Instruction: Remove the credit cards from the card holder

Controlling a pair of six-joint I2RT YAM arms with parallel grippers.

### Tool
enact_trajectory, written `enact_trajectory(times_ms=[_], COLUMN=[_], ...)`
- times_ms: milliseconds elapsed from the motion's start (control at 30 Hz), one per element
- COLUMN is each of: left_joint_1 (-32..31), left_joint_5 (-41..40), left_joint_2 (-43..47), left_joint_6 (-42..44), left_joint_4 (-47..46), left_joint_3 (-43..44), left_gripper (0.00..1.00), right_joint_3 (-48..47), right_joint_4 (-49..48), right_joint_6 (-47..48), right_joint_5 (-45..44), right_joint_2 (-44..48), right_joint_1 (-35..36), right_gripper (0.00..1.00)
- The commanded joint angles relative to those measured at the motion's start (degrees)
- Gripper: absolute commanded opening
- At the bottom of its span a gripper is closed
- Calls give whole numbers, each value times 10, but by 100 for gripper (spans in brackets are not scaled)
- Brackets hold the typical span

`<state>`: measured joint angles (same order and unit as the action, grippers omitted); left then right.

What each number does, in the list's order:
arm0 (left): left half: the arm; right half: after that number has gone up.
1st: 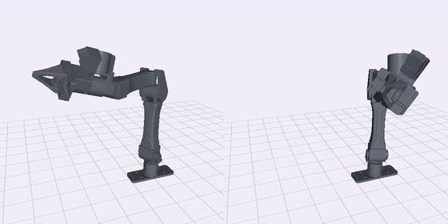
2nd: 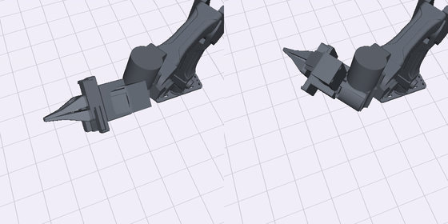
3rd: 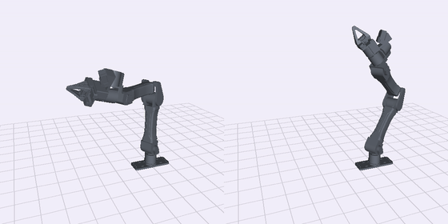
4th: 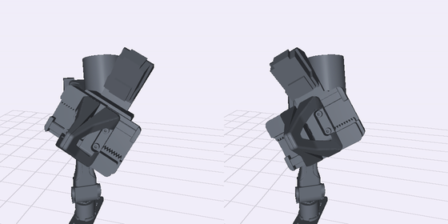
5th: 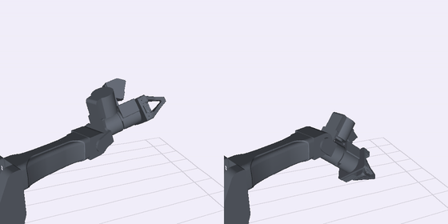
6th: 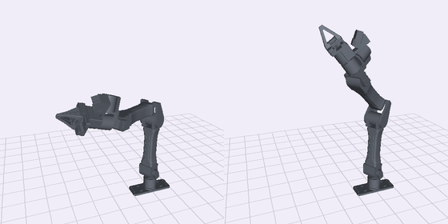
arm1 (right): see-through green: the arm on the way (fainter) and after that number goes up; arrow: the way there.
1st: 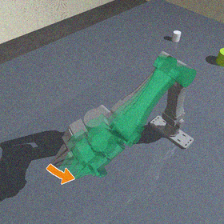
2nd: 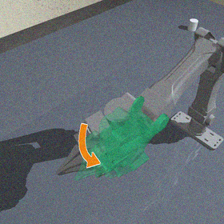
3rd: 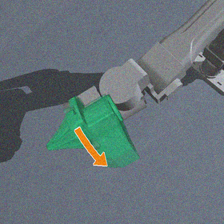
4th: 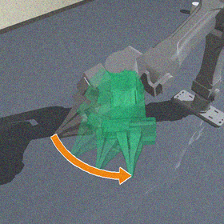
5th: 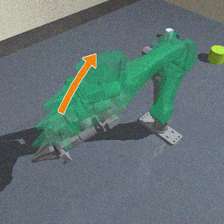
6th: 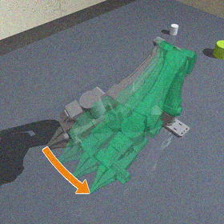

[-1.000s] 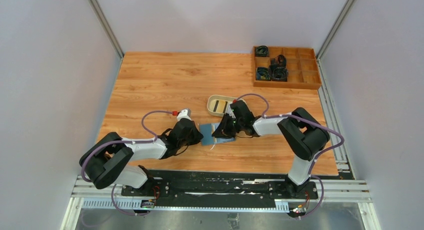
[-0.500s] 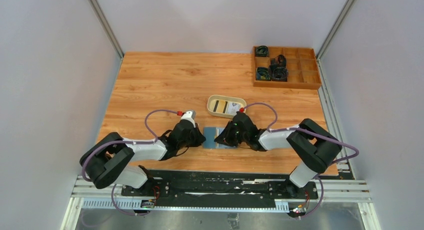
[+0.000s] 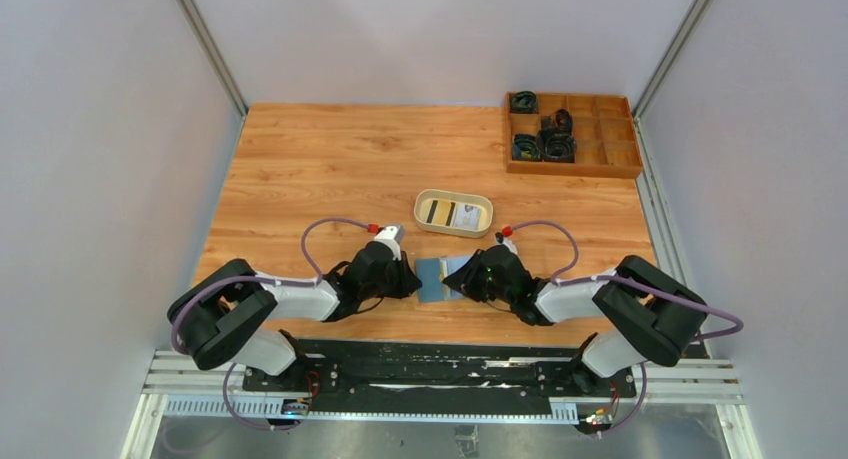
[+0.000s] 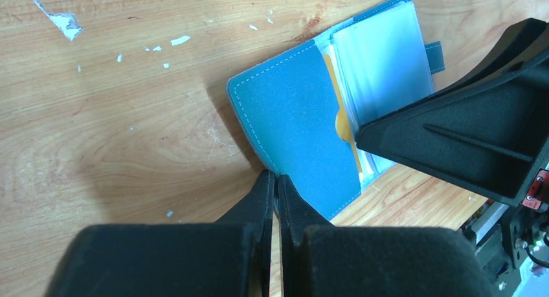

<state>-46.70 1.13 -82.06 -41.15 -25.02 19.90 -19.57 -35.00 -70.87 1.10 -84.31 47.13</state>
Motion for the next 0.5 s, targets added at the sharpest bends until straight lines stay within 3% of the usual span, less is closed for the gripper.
enact_trajectory(times_ms=[0, 467], left_joint_1=[-18, -23], left_joint_5=[14, 2], left_joint_2=[-51, -67], left_joint_6=[36, 24], left_joint_4=[155, 156], left_joint_3=[-29, -18], left_gripper=[0, 0], right_joint_3=[25, 37], right_joint_4=[66, -116], right_joint_6=[34, 48], right_joint_5=[-80, 18], right_joint_2=[-37, -168], right_joint_1=[-1, -18], right_gripper=[27, 27])
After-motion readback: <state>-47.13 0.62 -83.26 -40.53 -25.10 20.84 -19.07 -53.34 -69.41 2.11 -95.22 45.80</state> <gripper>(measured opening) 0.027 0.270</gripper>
